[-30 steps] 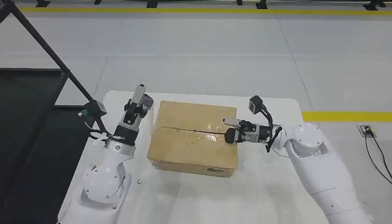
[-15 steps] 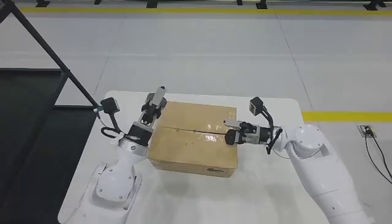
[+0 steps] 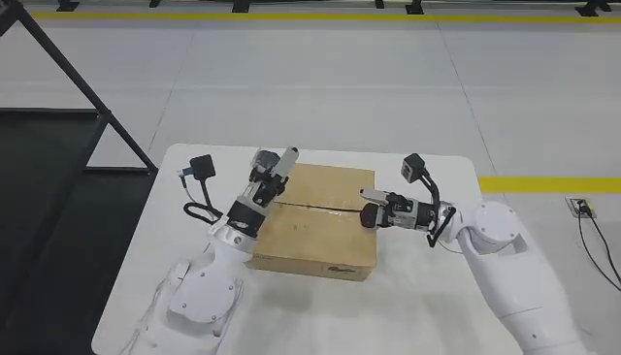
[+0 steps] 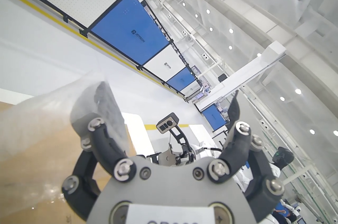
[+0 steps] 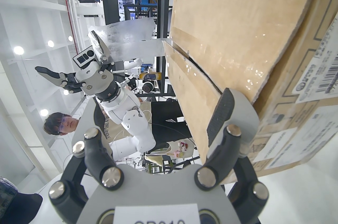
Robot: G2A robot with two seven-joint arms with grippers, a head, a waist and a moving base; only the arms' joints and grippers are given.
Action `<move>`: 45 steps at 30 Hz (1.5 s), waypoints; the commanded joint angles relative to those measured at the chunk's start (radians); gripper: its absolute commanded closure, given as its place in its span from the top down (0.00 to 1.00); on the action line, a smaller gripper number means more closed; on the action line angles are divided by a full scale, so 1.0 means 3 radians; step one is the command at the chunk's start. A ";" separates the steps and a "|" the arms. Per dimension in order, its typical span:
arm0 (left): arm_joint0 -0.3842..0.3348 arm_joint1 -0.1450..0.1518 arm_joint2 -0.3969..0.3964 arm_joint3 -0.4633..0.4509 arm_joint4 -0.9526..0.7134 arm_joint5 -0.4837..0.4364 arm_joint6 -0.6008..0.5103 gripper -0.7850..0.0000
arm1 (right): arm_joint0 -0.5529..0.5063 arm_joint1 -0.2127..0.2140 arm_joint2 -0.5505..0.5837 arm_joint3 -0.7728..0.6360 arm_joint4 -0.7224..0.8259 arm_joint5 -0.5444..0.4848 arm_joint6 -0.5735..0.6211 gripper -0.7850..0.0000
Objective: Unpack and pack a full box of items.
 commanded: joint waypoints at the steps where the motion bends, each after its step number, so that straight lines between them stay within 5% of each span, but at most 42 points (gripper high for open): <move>1: -0.0027 -0.0009 0.0046 0.0024 0.0056 0.0027 -0.0003 1.00 | -0.0024 0.0010 0.0022 -0.0024 0.0004 -0.0015 0.0004 1.00; 45: -0.0454 -0.0179 0.0390 0.0786 0.0452 0.0086 -0.0237 1.00 | -0.0197 0.0100 0.0027 -0.0182 0.0006 -0.0306 0.0043 1.00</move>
